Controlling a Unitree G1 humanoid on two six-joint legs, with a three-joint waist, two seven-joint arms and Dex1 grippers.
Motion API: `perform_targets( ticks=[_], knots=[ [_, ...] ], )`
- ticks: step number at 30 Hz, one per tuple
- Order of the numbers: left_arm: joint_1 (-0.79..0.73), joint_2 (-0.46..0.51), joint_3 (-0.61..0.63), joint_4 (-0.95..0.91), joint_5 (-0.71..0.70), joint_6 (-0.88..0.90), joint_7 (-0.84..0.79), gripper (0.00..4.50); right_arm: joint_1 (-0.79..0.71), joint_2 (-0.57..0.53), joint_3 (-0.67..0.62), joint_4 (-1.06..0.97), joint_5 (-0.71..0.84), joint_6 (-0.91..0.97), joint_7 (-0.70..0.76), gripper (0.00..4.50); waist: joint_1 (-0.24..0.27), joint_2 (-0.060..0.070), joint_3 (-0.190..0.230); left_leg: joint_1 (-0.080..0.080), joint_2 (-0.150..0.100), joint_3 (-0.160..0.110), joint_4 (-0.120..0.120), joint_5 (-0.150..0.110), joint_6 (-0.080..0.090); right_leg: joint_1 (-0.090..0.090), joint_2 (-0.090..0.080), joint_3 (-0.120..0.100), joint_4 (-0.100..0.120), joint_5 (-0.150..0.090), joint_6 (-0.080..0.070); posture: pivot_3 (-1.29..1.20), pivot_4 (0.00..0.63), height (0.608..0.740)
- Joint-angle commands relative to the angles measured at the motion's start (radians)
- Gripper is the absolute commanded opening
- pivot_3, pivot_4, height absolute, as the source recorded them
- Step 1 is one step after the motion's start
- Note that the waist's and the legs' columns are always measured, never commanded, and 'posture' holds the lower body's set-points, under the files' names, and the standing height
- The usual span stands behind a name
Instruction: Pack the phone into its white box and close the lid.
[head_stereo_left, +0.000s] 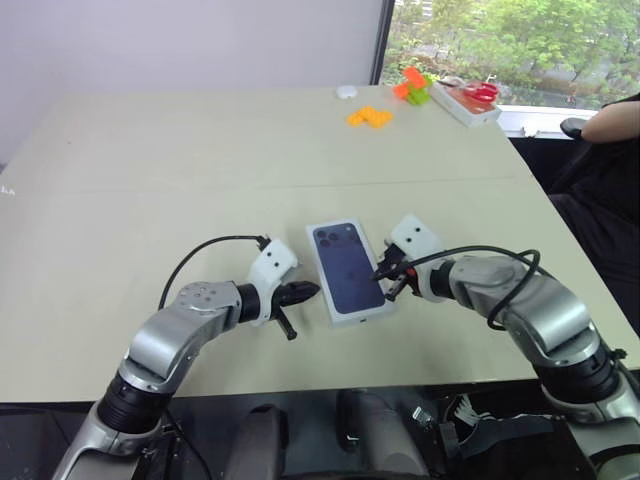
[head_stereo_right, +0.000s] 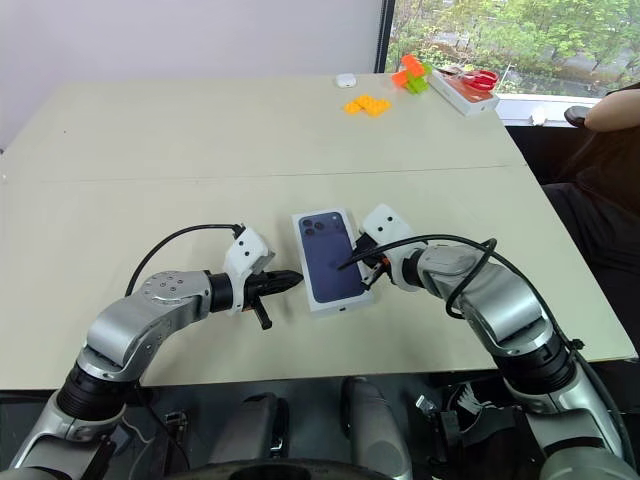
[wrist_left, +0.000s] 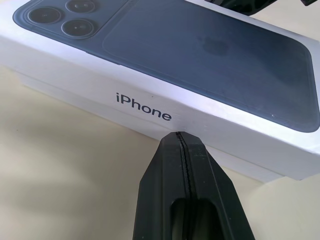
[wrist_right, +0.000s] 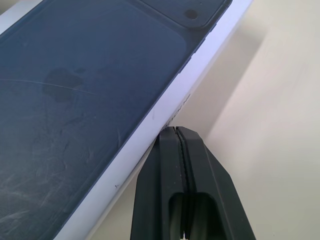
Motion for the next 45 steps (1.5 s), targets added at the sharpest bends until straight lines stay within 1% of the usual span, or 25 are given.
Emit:
perform_targets(
  ticks=[1, 14, 33, 38, 42, 45],
  knots=[
    [-0.015, -0.014, -0.013, -0.022, -0.001, -0.029, -0.006, 0.0, -0.002, 0.018, 0.01, -0.038, 0.004, -0.024, 0.019, 0.03, 0.0, 0.0, 0.0, 0.0, 0.0, 0.0, 0.0, 0.0, 0.0, 0.0, 0.0, 0.0, 0.0, 0.0, 0.0, 0.0, 0.15, 0.726],
    [-0.003, -0.019, -0.011, -0.013, 0.015, -0.033, -0.001, 0.0, 0.002, 0.026, 0.014, -0.03, -0.021, -0.03, 0.034, 0.03, 0.0, 0.0, 0.0, 0.0, 0.0, 0.0, 0.0, 0.0, 0.0, 0.0, 0.0, 0.0, 0.0, 0.0, 0.0, 0.0, 0.15, 0.726],
    [0.001, -0.012, -0.005, -0.017, 0.007, -0.028, -0.019, 0.0, 0.014, 0.0, 0.005, -0.063, -0.024, -0.01, 0.069, 0.03, 0.001, 0.0, 0.0, 0.0, 0.0, 0.0, 0.0, 0.0, 0.0, 0.0, 0.0, 0.0, 0.0, 0.0, 0.0, 0.0, 0.15, 0.726],
    [0.023, 0.027, 0.059, -0.03, -0.031, -0.012, -0.049, 0.0, 0.02, -0.055, -0.032, -0.071, -0.03, -0.022, 0.092, 0.03, 0.0, 0.0, 0.0, 0.0, 0.0, 0.0, 0.0, 0.0, 0.0, 0.0, 0.0, 0.0, 0.0, 0.0, 0.0, 0.0, 0.15, 0.726],
    [0.021, 0.055, 0.182, -0.034, -0.125, -0.01, -0.093, 0.0, 0.058, -0.165, -0.115, -0.069, -0.036, -0.103, 0.156, 0.03, 0.003, 0.0, 0.0, 0.0, 0.0, 0.0, 0.0, 0.0, 0.0, 0.0, 0.0, 0.0, 0.0, 0.0, 0.0, 0.0, 0.15, 0.726],
    [-0.079, -0.005, 0.212, 0.044, -0.095, -0.02, 0.002, 0.0, 0.102, -0.184, -0.196, -0.119, 0.035, -0.176, 0.241, 0.03, 0.009, 0.0, 0.0, 0.0, -0.001, 0.0, 0.001, 0.0, 0.0, 0.001, 0.0, -0.001, 0.0, -0.001, 0.001, 0.0, 0.15, 0.726]
  ],
)
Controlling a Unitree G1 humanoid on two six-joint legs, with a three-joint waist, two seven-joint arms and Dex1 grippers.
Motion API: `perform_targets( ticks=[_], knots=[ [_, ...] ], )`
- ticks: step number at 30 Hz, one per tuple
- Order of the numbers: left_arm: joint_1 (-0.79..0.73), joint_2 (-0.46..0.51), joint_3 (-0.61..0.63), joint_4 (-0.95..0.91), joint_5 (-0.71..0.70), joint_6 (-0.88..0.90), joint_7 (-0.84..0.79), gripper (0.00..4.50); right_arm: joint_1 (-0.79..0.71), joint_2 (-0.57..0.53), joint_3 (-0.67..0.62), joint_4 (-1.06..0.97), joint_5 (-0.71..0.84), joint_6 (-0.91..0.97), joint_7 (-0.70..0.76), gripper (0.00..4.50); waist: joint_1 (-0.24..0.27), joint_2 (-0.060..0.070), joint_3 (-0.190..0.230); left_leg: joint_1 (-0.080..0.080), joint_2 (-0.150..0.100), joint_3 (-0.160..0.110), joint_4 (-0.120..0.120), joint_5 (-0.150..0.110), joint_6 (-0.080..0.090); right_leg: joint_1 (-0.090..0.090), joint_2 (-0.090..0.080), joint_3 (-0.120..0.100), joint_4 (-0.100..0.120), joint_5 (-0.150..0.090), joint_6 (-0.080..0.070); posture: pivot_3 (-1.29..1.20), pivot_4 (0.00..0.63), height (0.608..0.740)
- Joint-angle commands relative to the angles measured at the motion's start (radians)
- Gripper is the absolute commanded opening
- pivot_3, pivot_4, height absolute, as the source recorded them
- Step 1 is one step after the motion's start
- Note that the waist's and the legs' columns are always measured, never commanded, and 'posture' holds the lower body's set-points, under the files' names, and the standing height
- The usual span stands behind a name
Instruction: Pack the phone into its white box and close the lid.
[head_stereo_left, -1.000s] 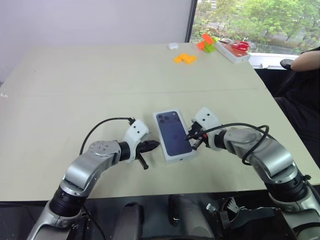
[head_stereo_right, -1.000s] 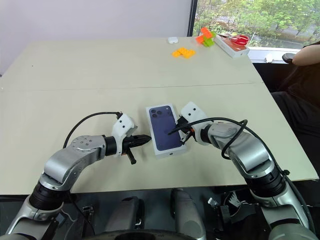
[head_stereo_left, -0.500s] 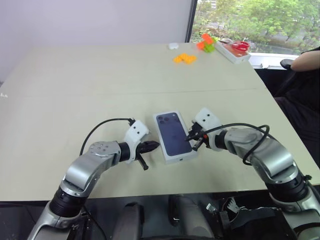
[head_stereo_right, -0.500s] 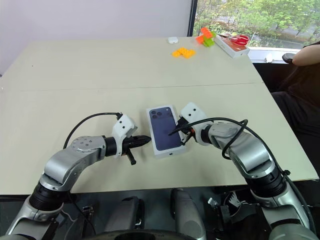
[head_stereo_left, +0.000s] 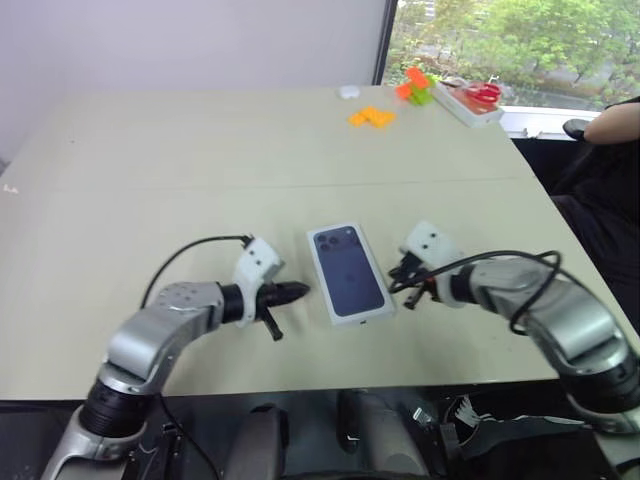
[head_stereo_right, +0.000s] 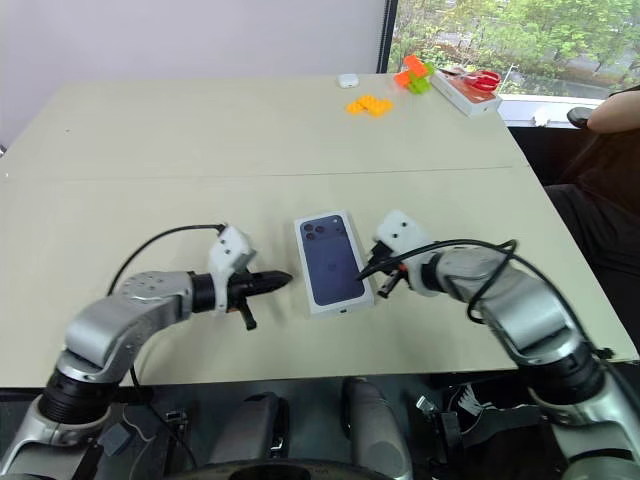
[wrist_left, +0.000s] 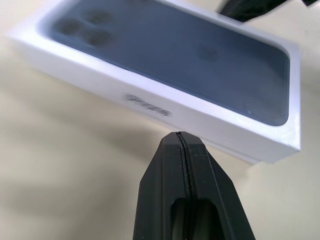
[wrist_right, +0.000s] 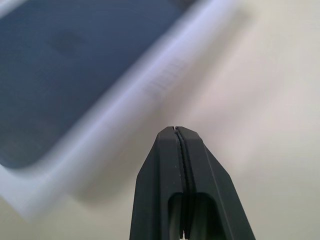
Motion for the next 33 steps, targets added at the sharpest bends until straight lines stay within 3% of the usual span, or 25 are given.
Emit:
perform_targets(
  ticks=[1, 6, 11, 20, 23, 27, 29, 33],
  knots=[
    [-0.114, -0.065, 0.031, 0.056, 0.025, -0.024, 0.1, 0.0, 0.034, -0.008, -0.093, -0.105, 0.082, -0.093, 0.096, 0.03, 0.002, 0.0, 0.0, 0.0, 0.0, -0.001, 0.0, 0.0, 0.0, 0.001, 0.0, -0.001, 0.0, -0.001, 0.002, 0.0, 0.15, 0.726],
    [-0.218, -0.137, -0.039, 0.145, 0.08, -0.013, 0.163, 0.0, 0.099, 0.016, -0.071, -0.206, 0.16, -0.088, 0.131, 0.03, -0.002, -0.001, 0.0, 0.0, 0.0, -0.001, 0.0, 0.0, 0.0, 0.002, 0.0, 0.0, 0.0, 0.001, 0.0, 0.0, 0.15, 0.726],
    [-0.292, -0.173, -0.175, 0.284, 0.167, 0.068, 0.209, 0.0, 0.118, 0.037, 0.074, -0.164, 0.07, -0.019, 0.02, 0.03, -0.004, -0.001, 0.0, 0.001, -0.001, 0.0, 0.0, 0.0, 0.0, 0.002, 0.0, 0.001, 0.001, 0.001, 0.0, 0.0, 0.15, 0.726],
    [-0.278, -0.154, -0.243, 0.321, 0.215, 0.064, 0.173, 0.0, 0.136, 0.029, 0.117, -0.135, 0.038, 0.003, -0.018, 0.03, -0.002, -0.002, -0.006, 0.005, -0.001, -0.001, 0.0, 0.0, 0.0, 0.007, 0.0, 0.0, 0.0, 0.001, -0.001, 0.0, 0.15, 0.726],
    [-0.231, -0.167, -0.143, 0.293, 0.195, -0.033, 0.183, 0.0, 0.136, 0.06, 0.042, -0.138, 0.057, -0.042, -0.028, 0.03, -0.003, -0.002, -0.006, 0.016, -0.001, 0.0, -0.001, -0.002, 0.003, 0.016, 0.0, 0.0, -0.001, -0.004, 0.001, 0.0, 0.15, 0.726],
    [-0.155, -0.153, 0.072, 0.24, 0.148, -0.165, 0.208, 0.0, 0.124, 0.138, -0.088, -0.093, 0.022, -0.179, -0.102, 0.03, -0.008, -0.002, -0.005, 0.016, 0.001, 0.0, -0.001, -0.003, 0.004, 0.016, 0.001, 0.001, 0.0, -0.006, 0.002, 0.0, 0.15, 0.726],
    [-0.099, -0.106, 0.181, 0.254, 0.174, -0.258, 0.237, 0.0, 0.116, 0.168, -0.148, -0.038, -0.023, -0.272, -0.148, 0.03, -0.008, -0.002, -0.005, 0.016, 0.002, 0.0, -0.001, -0.003, 0.004, 0.015, 0.001, 0.001, 0.0, -0.005, 0.002, 0.0, 0.15, 0.726],
    [0.061, 0.025, 0.301, 0.266, 0.209, -0.4, 0.186, 0.0, 0.082, 0.224, -0.289, 0.113, 0.031, -0.3, -0.161, 0.03, -0.006, -0.002, -0.005, 0.017, 0.002, 0.0, -0.003, -0.003, 0.004, 0.015, 0.001, 0.001, 0.0, -0.005, 0.002, 0.0, 0.15, 0.726]
  ],
)
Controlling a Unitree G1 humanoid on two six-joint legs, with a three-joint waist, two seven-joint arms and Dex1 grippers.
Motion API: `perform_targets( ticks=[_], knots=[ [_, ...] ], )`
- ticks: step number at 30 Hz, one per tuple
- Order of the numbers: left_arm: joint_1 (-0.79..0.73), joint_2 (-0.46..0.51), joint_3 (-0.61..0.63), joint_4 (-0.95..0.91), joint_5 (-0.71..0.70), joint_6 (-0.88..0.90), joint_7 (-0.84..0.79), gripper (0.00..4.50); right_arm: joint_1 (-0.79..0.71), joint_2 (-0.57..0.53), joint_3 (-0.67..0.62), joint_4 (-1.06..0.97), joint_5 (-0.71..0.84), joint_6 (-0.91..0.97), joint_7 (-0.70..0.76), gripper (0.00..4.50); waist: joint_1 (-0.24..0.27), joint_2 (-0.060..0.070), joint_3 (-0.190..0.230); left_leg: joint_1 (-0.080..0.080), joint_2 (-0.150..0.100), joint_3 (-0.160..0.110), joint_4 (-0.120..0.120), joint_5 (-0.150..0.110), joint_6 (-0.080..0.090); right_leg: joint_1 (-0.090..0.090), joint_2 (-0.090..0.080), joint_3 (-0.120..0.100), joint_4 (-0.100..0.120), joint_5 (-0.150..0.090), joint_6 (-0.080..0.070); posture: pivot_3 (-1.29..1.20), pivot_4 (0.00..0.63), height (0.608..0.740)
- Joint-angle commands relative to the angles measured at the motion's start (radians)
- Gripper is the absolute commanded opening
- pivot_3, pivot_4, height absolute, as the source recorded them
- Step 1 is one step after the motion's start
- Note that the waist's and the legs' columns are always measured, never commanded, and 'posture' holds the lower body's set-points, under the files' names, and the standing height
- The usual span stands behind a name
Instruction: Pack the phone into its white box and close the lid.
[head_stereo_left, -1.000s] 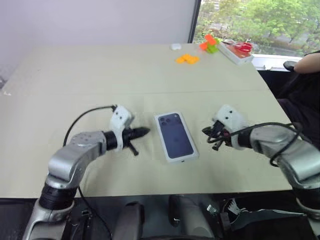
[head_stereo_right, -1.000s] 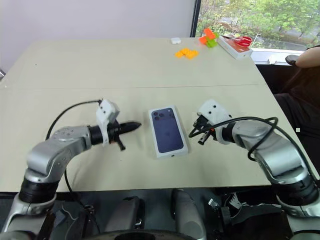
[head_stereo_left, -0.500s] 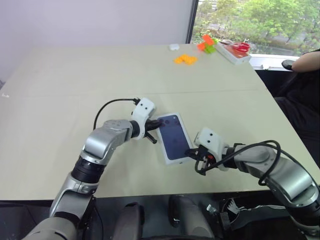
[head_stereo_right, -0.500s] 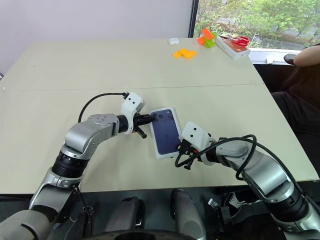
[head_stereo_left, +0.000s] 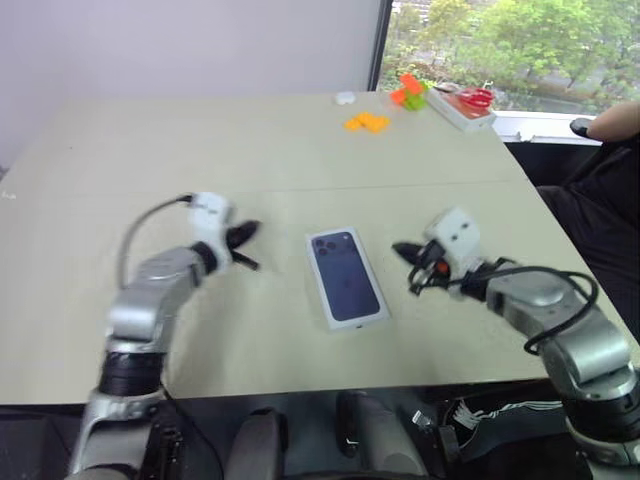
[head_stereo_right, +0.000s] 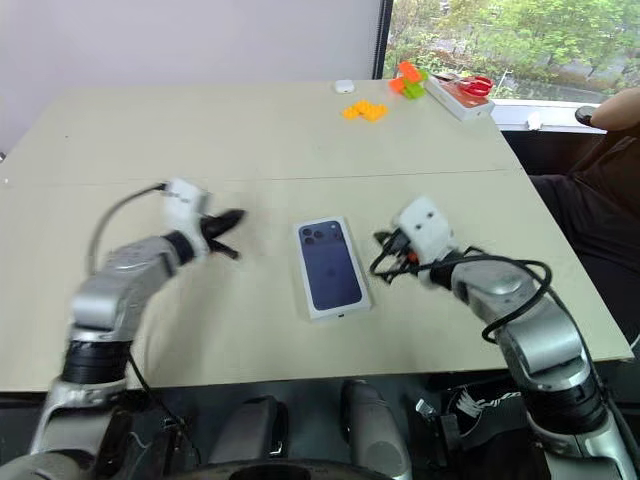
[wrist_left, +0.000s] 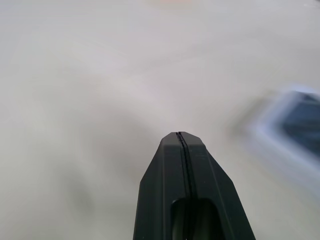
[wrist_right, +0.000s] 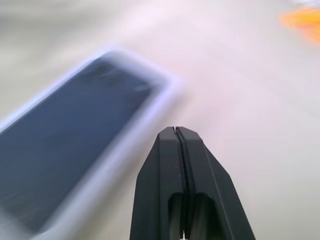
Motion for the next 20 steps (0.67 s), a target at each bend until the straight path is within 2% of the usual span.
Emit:
perform_targets(
  ticks=[1, 5, 9, 15, 20],
  knots=[
    [0.112, 0.073, 0.104, -0.034, 0.004, -0.104, -0.051, 0.0, -0.012, 0.016, -0.107, 0.083, 0.025, -0.062, 0.008, 0.03, 0.006, 0.001, 0.0, 0.0, 0.0, 0.0, 0.0, 0.0, 0.0, 0.0, -0.001, 0.0, 0.0, 0.001, -0.001, 0.0, 0.15, 0.726],
    [0.195, 0.122, 0.21, -0.028, -0.044, -0.113, -0.087, 0.0, -0.005, 0.003, -0.104, 0.122, 0.031, -0.094, 0.067, 0.03, 0.013, 0.0, 0.001, -0.002, -0.001, 0.001, 0.0, 0.0, 0.0, 0.0, -0.004, -0.001, -0.001, 0.0, -0.002, 0.0, 0.15, 0.726],
    [0.267, 0.121, 0.277, -0.07, -0.063, -0.119, -0.078, 0.0, 0.003, -0.012, -0.081, 0.17, 0.036, -0.119, 0.143, 0.03, 0.007, 0.0, 0.001, -0.001, -0.001, 0.0, 0.001, 0.0, 0.0, 0.001, -0.006, 0.0, -0.002, -0.001, 0.0, 0.0, 0.15, 0.726],
    [0.33, 0.104, 0.331, -0.097, -0.092, -0.095, -0.045, 0.0, -0.018, 0.007, -0.05, 0.207, 0.029, -0.138, 0.163, 0.03, 0.002, 0.0, 0.001, 0.0, 0.001, 0.0, 0.001, -0.001, 0.001, 0.001, -0.004, 0.0, -0.001, -0.002, 0.001, 0.0, 0.15, 0.726],
    [0.364, 0.1, 0.326, -0.123, -0.092, -0.101, -0.033, 0.0, -0.033, 0.012, -0.039, 0.217, 0.043, -0.147, 0.184, 0.03, 0.003, 0.001, 0.001, 0.0, 0.001, 0.0, 0.001, -0.001, 0.001, 0.001, -0.003, 0.0, -0.001, -0.002, 0.001, 0.0, 0.15, 0.726]
  ],
)
